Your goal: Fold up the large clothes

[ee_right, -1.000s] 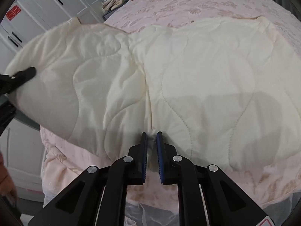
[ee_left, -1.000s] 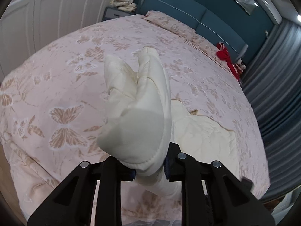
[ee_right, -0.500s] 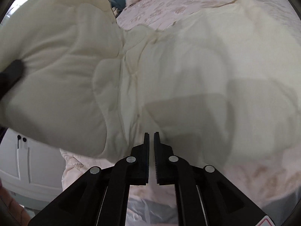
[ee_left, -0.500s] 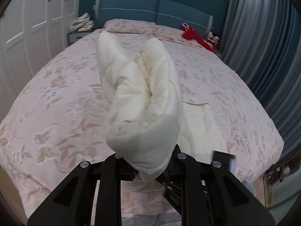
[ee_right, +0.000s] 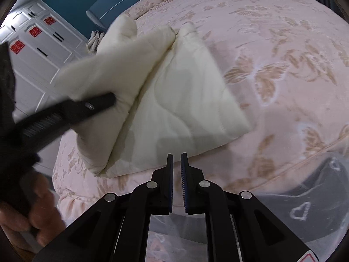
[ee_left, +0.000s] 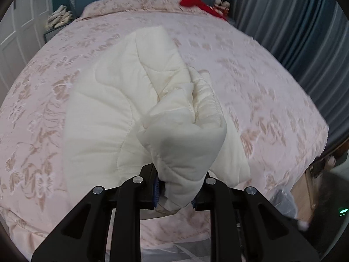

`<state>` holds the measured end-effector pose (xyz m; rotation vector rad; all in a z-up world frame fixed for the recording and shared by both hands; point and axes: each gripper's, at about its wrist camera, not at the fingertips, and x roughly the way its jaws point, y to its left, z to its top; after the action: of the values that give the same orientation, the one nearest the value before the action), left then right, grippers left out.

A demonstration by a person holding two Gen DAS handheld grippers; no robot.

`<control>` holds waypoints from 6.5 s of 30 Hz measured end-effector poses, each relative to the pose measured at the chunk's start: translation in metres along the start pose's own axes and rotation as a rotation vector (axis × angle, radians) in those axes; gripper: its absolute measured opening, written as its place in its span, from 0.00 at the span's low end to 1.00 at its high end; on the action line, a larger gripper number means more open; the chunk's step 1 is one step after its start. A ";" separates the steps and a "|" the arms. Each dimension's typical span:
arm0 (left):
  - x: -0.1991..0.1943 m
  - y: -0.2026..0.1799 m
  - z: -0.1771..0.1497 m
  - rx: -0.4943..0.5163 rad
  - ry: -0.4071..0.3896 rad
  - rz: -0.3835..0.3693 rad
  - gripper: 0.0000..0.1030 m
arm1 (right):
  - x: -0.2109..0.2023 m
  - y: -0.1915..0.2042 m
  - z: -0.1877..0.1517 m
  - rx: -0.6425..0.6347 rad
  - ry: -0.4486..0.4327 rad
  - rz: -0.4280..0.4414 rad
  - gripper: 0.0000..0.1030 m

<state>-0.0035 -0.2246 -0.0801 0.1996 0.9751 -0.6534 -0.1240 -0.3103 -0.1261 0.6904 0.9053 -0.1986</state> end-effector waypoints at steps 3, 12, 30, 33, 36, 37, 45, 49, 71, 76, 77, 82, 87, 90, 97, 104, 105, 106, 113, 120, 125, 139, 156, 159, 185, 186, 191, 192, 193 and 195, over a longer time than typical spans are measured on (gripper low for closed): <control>0.015 -0.009 -0.007 0.024 0.024 0.012 0.20 | -0.008 -0.008 0.001 -0.009 -0.017 -0.019 0.10; -0.032 0.011 -0.007 -0.018 -0.035 -0.091 0.54 | -0.054 0.005 0.027 -0.065 -0.126 -0.015 0.36; -0.032 0.097 -0.071 -0.125 0.042 0.051 0.80 | 0.007 0.091 0.107 -0.076 -0.039 0.021 0.60; -0.027 0.101 -0.073 -0.132 0.049 0.069 0.80 | 0.022 0.092 0.104 -0.078 0.003 -0.006 0.30; -0.025 0.103 -0.074 -0.131 0.053 0.084 0.80 | 0.011 0.089 0.104 -0.057 -0.021 0.035 0.15; -0.023 0.103 -0.074 -0.133 0.058 0.087 0.80 | 0.004 0.087 0.105 -0.057 -0.034 0.054 0.13; -0.011 0.102 -0.074 -0.139 0.077 0.102 0.80 | -0.043 0.059 0.100 -0.071 -0.132 0.028 0.09; -0.005 0.100 -0.073 -0.139 0.086 0.105 0.80 | -0.046 0.026 0.093 -0.041 -0.133 -0.033 0.07; -0.006 0.091 -0.070 -0.140 0.123 0.097 0.80 | 0.034 -0.036 0.063 -0.026 0.004 -0.190 0.00; -0.043 0.092 -0.061 -0.147 0.058 0.029 0.80 | 0.011 -0.041 0.069 0.023 -0.027 -0.074 0.03; -0.049 0.093 -0.058 -0.151 0.046 0.021 0.80 | 0.004 -0.040 0.070 0.031 -0.037 -0.057 0.06; -0.063 0.104 -0.032 -0.186 -0.020 0.024 0.80 | -0.021 -0.028 0.086 0.056 -0.105 0.000 0.31; -0.053 0.111 -0.004 -0.224 -0.049 0.038 0.80 | -0.012 -0.019 0.106 0.066 -0.101 -0.011 0.58; -0.048 0.109 0.008 -0.235 -0.055 0.032 0.80 | 0.007 -0.013 0.108 0.061 -0.031 0.032 0.28; -0.038 0.094 0.027 -0.203 -0.063 0.033 0.80 | -0.011 -0.007 0.106 0.013 -0.076 -0.015 0.07; 0.001 0.075 0.029 -0.178 0.020 0.019 0.80 | 0.007 -0.044 0.095 0.043 -0.016 -0.125 0.07; 0.005 0.073 0.028 -0.177 0.028 0.020 0.80 | 0.011 -0.046 0.094 0.043 -0.008 -0.131 0.07; 0.010 0.071 0.027 -0.178 0.040 0.020 0.80 | 0.016 -0.049 0.093 0.043 0.003 -0.136 0.07; 0.033 0.062 0.022 -0.169 0.071 0.043 0.84 | 0.038 -0.062 0.090 0.072 0.039 -0.117 0.08; 0.050 0.055 0.018 -0.127 0.079 0.095 0.90 | 0.054 -0.061 0.091 0.045 0.046 -0.135 0.08; 0.061 0.052 0.016 -0.113 0.083 0.119 0.95 | 0.061 -0.061 0.093 0.027 0.043 -0.153 0.09; 0.057 0.107 0.010 -0.368 0.119 -0.072 0.96 | 0.021 -0.064 0.087 0.061 -0.035 -0.149 0.62; 0.093 0.101 0.003 -0.371 0.135 -0.085 0.96 | 0.067 -0.103 0.080 0.275 0.050 0.083 0.79; 0.095 0.098 0.002 -0.352 0.119 -0.061 0.96 | 0.070 -0.101 0.080 0.264 0.049 0.079 0.79; 0.076 0.112 0.010 -0.345 0.115 -0.183 0.74 | 0.052 -0.061 0.095 0.278 0.048 0.176 0.31; 0.069 0.112 0.012 -0.343 0.112 -0.195 0.71 | 0.047 -0.057 0.094 0.271 0.040 0.174 0.30; 0.017 0.110 0.017 -0.312 0.057 -0.256 0.61 | 0.002 -0.028 0.090 0.210 -0.030 0.166 0.28; 0.003 0.108 0.018 -0.301 0.029 -0.262 0.61 | -0.008 -0.022 0.091 0.190 -0.047 0.164 0.28; -0.007 0.106 0.019 -0.293 0.007 -0.265 0.61 | -0.023 -0.011 0.091 0.160 -0.076 0.161 0.28; -0.030 0.103 0.022 -0.275 -0.045 -0.273 0.61 | -0.045 0.001 0.094 0.123 -0.120 0.162 0.28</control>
<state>0.0617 -0.1400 -0.0557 -0.1934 1.0463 -0.7600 -0.0900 -0.3739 -0.0514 0.8536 0.7231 -0.1507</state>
